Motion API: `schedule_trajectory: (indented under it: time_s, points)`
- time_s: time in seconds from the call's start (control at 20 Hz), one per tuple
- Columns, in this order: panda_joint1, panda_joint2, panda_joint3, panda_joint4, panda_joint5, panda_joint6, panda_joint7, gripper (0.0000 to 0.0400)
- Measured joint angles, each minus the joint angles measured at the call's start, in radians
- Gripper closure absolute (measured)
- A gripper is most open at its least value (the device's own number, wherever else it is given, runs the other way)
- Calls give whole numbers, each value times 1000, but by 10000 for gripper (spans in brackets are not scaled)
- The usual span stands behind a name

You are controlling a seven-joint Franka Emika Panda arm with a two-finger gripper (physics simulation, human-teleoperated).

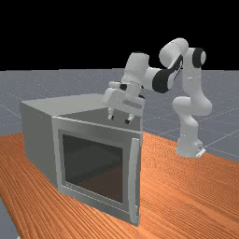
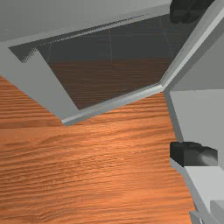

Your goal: Close the microwave

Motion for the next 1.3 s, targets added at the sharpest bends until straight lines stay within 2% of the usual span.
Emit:
schedule_trajectory:
  time_s: [0.2,0.3,0.35,0.45,0.5,0.55,0.6,0.65,0.8,0.85,0.9,1.3]
  points:
    - [-8,53,11,104,66,-133,-63,0]
    - [-3,57,4,83,40,-34,-41,0]
    - [-4,70,5,103,45,-46,-47,0]
    - [13,92,-20,102,-6,71,-2,0]
    - [-3,119,2,166,43,-32,-50,0]
    - [-4,140,2,197,48,-48,-55,0]
    - [-47,199,45,318,191,-211,-139,0]
    - [-54,216,51,342,208,-217,-147,0]
    - [-24,223,31,354,135,-222,-97,0]
    - [-22,224,33,355,136,-222,-93,0]
    - [-1,227,16,363,92,-231,-40,0]
    - [22,243,20,392,82,-247,-13,0]
